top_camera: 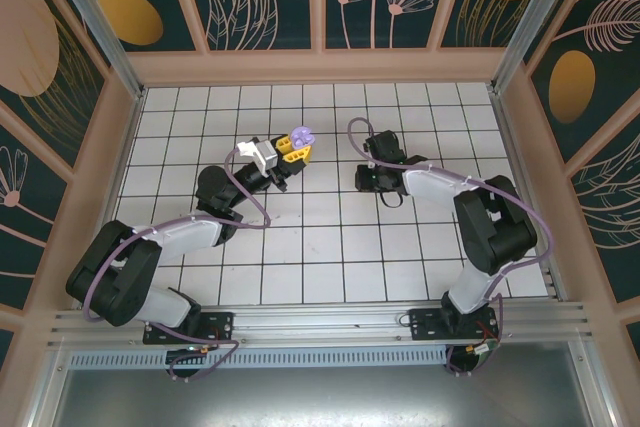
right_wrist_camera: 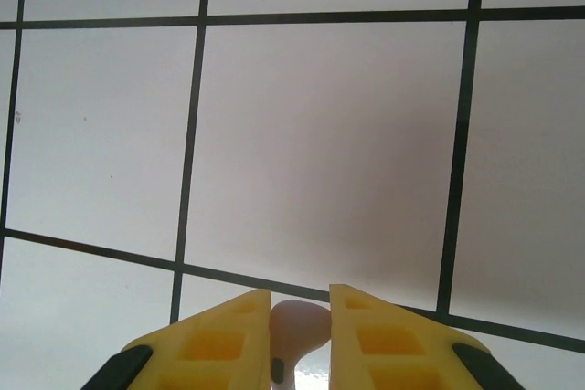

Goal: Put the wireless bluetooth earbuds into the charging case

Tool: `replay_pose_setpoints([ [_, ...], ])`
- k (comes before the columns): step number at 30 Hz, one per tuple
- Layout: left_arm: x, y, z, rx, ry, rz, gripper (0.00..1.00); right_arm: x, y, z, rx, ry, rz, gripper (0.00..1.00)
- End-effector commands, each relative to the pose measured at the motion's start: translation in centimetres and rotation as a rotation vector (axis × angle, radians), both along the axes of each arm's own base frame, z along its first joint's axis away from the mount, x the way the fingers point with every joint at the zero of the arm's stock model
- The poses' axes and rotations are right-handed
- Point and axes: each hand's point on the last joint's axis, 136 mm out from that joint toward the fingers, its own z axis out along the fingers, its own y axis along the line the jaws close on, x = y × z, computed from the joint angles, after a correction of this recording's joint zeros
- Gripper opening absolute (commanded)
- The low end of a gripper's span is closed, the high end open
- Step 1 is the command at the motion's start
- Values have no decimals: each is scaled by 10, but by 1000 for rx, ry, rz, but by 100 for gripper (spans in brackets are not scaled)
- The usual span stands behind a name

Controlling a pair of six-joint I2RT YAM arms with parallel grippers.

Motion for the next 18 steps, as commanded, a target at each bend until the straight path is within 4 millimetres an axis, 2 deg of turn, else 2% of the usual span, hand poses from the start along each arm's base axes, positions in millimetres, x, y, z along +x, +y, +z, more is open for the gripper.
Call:
replay_pose_setpoints([
  [1, -4, 0, 14, -22, -30, -8, 0, 1, 9, 14, 28, -49, 44, 19],
  [5, -3, -1, 14, -16, -26, -5, 0, 4, 12, 30, 56, -89, 42, 19],
  [8, -4, -1, 13, -9, -28, -5, 0, 6, 16, 54, 92, -140, 44, 19],
  [11, -3, -1, 13, 0, -32, 0, 0, 7, 21, 88, 138, -207, 53, 20],
  [18, 0, -4, 11, 23, -34, 1, 0, 4, 29, 185, 254, -382, 83, 20],
])
